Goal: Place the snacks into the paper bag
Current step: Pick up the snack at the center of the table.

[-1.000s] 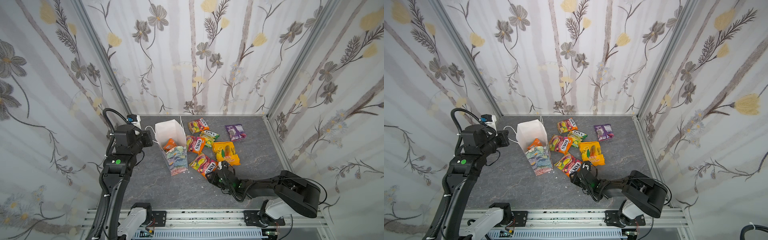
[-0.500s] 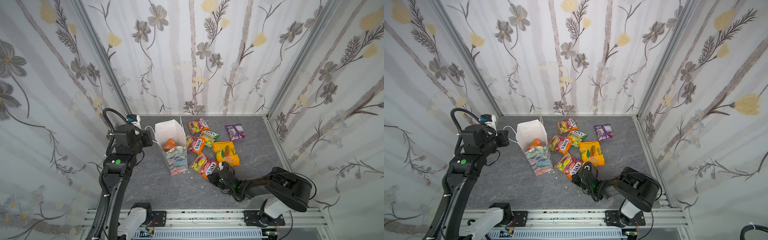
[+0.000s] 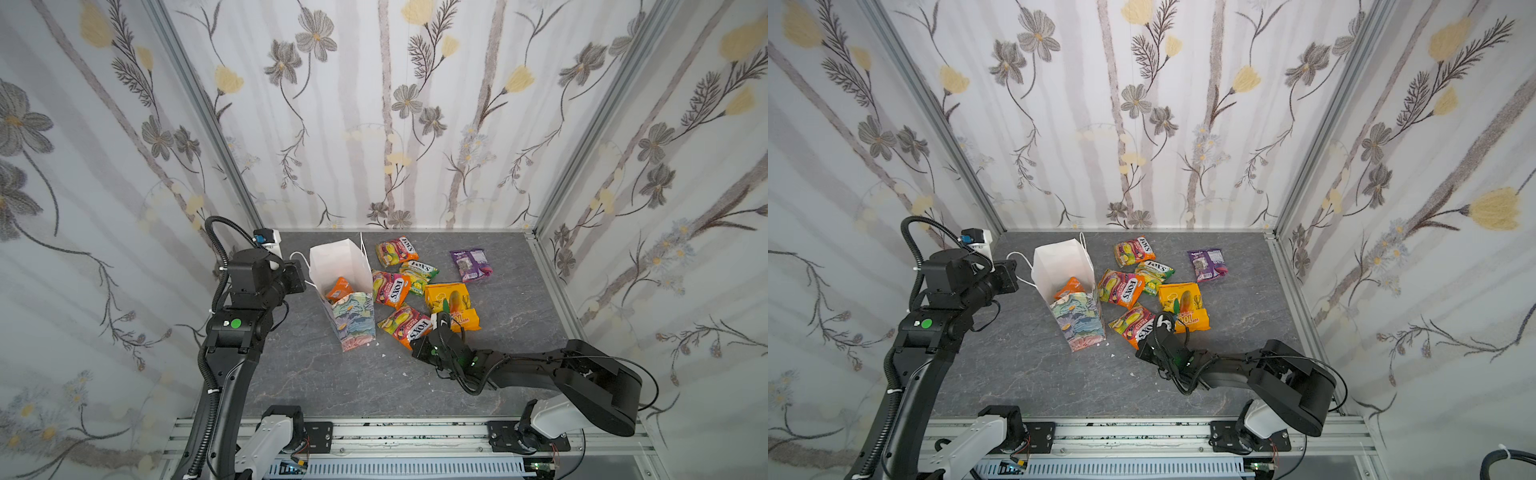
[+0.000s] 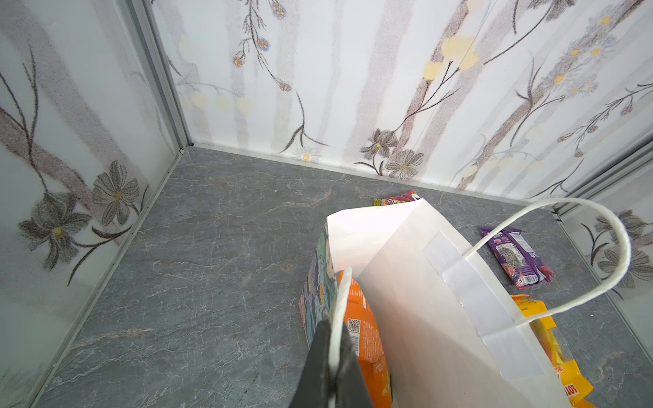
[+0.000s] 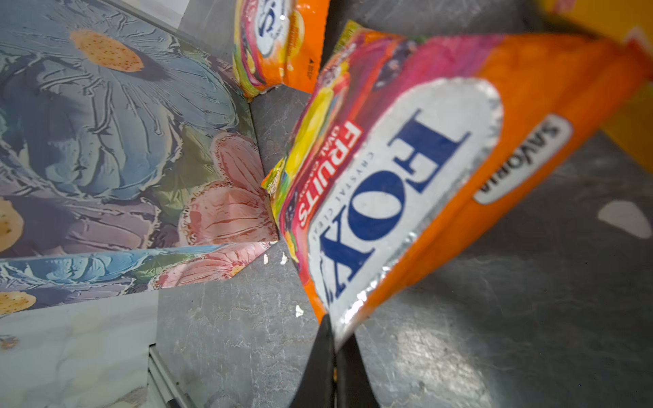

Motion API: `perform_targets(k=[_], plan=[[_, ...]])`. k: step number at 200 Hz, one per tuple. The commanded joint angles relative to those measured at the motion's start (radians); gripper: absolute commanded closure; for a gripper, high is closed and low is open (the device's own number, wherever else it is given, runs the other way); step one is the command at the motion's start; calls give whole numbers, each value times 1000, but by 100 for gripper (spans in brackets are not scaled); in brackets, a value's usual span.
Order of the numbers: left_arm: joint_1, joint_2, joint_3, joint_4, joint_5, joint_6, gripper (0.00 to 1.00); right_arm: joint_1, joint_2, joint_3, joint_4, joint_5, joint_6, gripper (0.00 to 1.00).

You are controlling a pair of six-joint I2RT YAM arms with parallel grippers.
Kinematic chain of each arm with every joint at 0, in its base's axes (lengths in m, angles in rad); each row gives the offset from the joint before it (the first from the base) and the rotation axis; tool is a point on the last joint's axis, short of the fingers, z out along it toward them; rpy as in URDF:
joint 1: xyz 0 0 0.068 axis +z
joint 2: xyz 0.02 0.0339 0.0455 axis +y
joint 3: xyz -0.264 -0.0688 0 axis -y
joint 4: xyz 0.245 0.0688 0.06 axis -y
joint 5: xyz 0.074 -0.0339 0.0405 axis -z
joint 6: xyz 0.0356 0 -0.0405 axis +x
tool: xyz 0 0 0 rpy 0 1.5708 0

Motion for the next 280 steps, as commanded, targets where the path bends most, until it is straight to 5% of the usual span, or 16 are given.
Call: perform_targets(k=[1,149,280], plan=[[1,-3,5,11,-10,14,96,6,-56,58,-209,117,-105,100],[0,-3,8,12,-4,12,96,9,-151,495,-694,217,-655,100],[0,-2,18,6,-5,13,97,10,-154,714,-742,71,-829,100]])
